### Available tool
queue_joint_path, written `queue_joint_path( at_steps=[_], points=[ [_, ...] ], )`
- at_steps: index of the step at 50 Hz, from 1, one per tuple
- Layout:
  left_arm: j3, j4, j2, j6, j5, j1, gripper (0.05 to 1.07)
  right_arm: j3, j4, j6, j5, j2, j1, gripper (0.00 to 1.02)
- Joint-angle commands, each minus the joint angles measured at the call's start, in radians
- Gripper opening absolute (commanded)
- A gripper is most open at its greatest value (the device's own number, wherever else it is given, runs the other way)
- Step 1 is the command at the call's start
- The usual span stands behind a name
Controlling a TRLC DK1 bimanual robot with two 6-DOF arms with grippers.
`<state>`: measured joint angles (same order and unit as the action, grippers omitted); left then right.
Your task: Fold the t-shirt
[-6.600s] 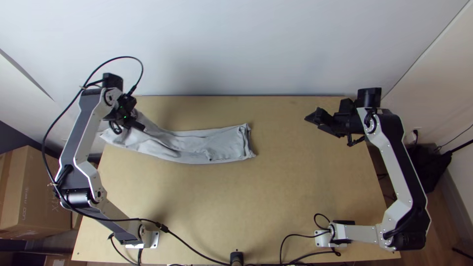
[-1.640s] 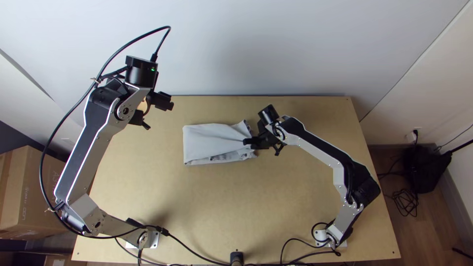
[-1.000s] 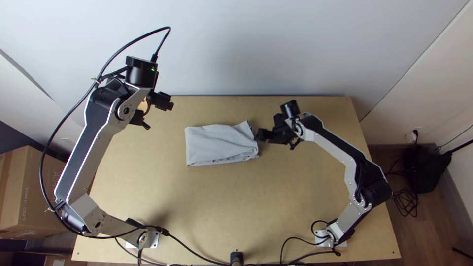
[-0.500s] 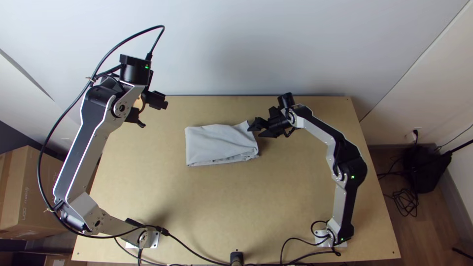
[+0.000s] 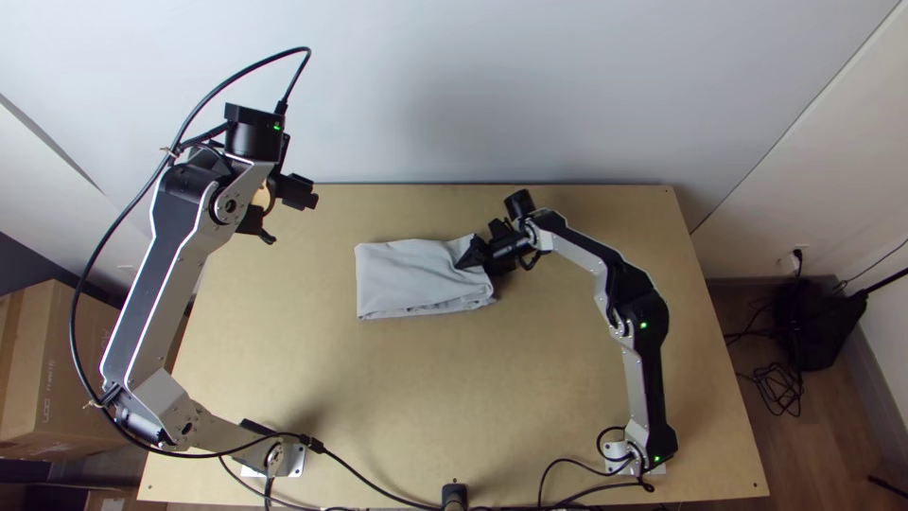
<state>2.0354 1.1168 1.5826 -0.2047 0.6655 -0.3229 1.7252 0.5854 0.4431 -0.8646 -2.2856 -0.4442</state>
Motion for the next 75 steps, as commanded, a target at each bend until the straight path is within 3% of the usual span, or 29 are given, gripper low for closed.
queue_joint_path(
  at_steps=[1, 2, 9, 30, 54, 67, 75],
  points=[
    [0.006, -0.003, -0.035, -0.015, 0.000, 0.008, 1.02, 0.001, 0.017, -0.030, -0.010, -0.049, -0.022, 0.06],
    [0.006, -0.003, -0.035, -0.016, 0.000, 0.008, 1.02, -0.001, 0.017, -0.030, -0.008, -0.048, -0.022, 0.02],
    [0.005, -0.003, -0.038, -0.018, 0.000, 0.013, 1.02, -0.032, 0.017, -0.043, -0.005, -0.002, 0.033, 0.02],
    [0.000, -0.012, -0.042, -0.016, -0.015, 0.015, 1.01, -0.088, 0.017, -0.109, -0.004, 0.103, 0.378, 0.02],
    [0.003, -0.032, -0.044, -0.032, -0.046, 0.024, 1.01, -0.018, -0.009, -0.109, 0.104, 0.106, 0.814, 0.02],
    [0.005, -0.046, -0.044, -0.038, -0.061, 0.018, 1.01, -0.006, -0.010, -0.153, 0.134, 0.092, 0.964, 0.02],
    [0.006, -0.051, -0.044, -0.038, -0.069, 0.016, 1.01, 0.001, 0.019, -0.218, 0.136, 0.080, 1.029, 0.02]
  ],
)
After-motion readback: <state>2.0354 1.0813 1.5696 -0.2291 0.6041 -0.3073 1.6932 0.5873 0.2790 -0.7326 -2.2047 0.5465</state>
